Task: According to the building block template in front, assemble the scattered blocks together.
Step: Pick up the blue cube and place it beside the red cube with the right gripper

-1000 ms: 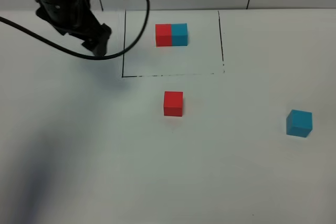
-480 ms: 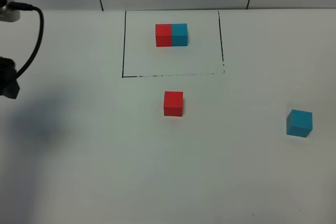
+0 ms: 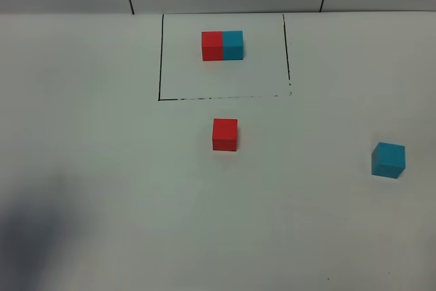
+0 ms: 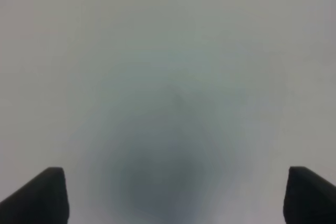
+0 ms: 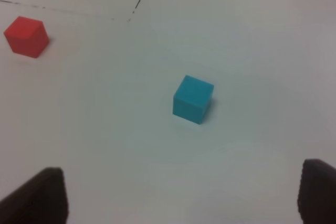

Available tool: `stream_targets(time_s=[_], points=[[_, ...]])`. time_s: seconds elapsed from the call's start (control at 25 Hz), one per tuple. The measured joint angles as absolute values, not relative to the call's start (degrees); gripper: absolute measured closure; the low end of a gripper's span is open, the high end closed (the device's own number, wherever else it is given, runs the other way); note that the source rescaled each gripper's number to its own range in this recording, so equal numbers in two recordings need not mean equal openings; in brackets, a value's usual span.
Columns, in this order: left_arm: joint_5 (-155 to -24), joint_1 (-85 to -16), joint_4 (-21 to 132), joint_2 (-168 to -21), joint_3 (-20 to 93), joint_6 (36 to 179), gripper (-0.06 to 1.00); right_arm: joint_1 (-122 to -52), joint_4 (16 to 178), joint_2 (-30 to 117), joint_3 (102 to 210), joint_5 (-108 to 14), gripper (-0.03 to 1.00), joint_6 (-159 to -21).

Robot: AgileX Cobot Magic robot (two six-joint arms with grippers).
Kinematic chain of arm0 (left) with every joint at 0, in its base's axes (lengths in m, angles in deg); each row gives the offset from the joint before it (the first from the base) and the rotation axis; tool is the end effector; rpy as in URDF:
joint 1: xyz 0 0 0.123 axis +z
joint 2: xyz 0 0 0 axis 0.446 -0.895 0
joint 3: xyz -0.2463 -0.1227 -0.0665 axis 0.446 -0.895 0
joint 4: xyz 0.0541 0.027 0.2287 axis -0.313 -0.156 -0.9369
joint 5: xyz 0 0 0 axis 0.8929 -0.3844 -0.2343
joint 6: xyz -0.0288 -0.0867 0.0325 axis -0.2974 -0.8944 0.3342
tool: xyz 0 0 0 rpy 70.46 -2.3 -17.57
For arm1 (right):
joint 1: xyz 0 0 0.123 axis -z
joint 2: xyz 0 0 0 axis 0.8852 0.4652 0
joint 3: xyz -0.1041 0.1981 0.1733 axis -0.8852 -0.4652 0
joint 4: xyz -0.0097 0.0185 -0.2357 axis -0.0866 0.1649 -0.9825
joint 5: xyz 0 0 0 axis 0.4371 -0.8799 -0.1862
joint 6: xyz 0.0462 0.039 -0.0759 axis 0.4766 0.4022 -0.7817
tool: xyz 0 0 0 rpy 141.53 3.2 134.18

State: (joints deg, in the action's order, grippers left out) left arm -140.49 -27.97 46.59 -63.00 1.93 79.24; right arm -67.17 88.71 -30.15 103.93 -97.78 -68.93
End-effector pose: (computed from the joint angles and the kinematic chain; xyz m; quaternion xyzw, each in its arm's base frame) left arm 0.1115 -0.0091 0.3254 0.0522 0.9272 -0.0235 0.3703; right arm -0.0102 -0.0009 0.2654 -0.0471 0.8509 0.0157 0.5229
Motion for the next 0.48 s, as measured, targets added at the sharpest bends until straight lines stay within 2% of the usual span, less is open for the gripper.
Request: stream_targets(time_s=[0.48], points=[[-144.42, -27.97, 48.70, -34.48, -12.96, 78.97, 0.24, -67.17, 88.71, -30.15, 103.93, -97.78, 0.20, -68.93]])
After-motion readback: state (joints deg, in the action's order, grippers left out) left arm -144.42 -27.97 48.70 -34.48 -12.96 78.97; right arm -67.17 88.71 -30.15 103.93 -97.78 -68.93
